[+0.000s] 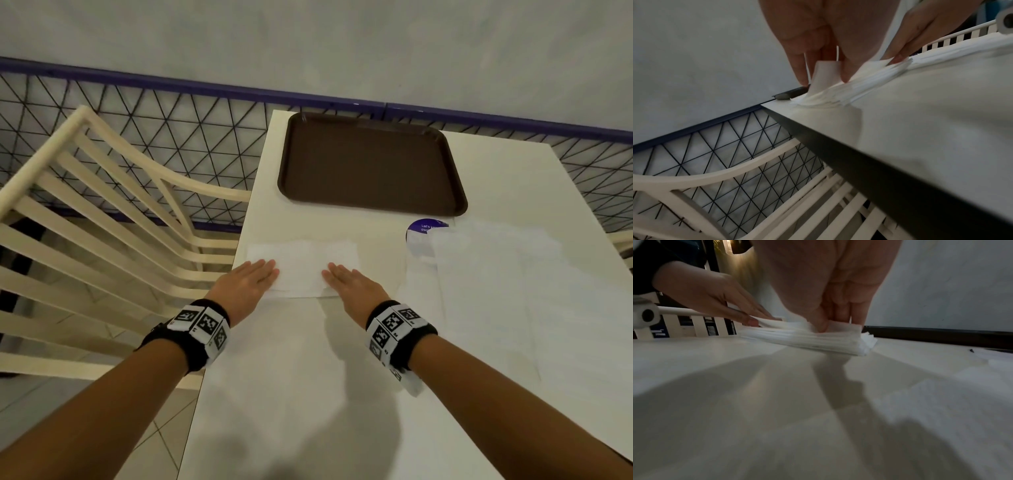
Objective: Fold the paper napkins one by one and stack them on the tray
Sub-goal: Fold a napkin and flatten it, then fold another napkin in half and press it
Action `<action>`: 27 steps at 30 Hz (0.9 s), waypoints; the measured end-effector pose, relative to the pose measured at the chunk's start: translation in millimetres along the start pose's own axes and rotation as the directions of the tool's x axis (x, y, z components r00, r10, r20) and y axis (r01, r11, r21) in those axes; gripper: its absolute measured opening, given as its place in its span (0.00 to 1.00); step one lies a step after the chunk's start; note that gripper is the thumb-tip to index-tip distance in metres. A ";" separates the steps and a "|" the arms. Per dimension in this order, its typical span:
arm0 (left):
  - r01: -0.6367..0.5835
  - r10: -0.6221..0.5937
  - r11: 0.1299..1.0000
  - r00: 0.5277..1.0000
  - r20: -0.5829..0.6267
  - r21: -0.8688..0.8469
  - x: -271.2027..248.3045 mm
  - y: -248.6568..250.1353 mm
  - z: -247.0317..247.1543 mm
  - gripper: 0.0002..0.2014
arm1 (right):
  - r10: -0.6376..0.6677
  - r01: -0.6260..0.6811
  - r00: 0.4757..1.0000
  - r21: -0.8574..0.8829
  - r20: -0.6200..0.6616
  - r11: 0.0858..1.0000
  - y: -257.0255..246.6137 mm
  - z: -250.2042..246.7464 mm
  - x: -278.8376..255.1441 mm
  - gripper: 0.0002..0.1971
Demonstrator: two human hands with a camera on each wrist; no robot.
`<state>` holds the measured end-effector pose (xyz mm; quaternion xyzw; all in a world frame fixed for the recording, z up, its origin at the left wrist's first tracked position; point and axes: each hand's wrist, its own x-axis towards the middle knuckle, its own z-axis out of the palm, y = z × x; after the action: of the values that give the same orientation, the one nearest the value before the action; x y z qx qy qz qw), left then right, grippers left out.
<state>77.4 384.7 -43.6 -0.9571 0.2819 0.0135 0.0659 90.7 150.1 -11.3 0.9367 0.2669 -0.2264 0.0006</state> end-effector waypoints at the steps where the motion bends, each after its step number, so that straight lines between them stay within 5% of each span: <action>1: -0.014 0.014 1.000 1.000 0.008 -0.008 -1.5 0.6 3.6 0.29 | 0.001 -0.001 1.000 0.006 0.019 1.000 0.3 3.7 0.4 0.33; 4: 0.028 -0.026 0.998 0.999 0.033 -0.061 -7.1 5.8 2.6 0.16 | 0.017 -0.017 0.999 0.007 0.045 1.000 0.3 13.5 -0.1 0.30; 8: 0.099 -0.091 0.994 0.987 0.135 -0.055 -9.4 13.8 -2.4 0.27 | 0.029 -0.028 0.999 -0.015 0.044 0.999 2.3 22.7 -11.6 0.26; 13: 0.190 -0.183 0.973 0.981 0.066 -0.131 -3.6 25.2 -18.4 0.22 | 0.086 -0.085 0.996 -0.021 0.024 0.996 24.4 29.4 -47.1 0.26; 19: -0.096 0.082 0.984 0.992 -0.095 -0.150 26.5 87.1 -31.2 0.16 | 0.337 -0.324 0.940 0.187 -0.046 0.928 84.0 44.9 -118.1 0.26; 21: -0.158 0.150 0.962 0.987 -0.051 -0.224 38.1 114.3 -34.0 0.16 | 0.398 -0.384 0.917 0.234 -0.013 0.893 99.2 52.9 -139.9 0.26; 27: -0.104 0.122 0.922 0.992 0.024 -0.374 69.4 182.4 -47.2 0.20 | 0.496 -0.464 0.868 0.349 -0.004 0.814 130.2 59.4 -164.1 0.26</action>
<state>36.5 189.3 -22.8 -0.9338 0.3273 0.0930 -0.1109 6.7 -50.9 -10.5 0.9692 -0.0210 -0.2165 -0.1152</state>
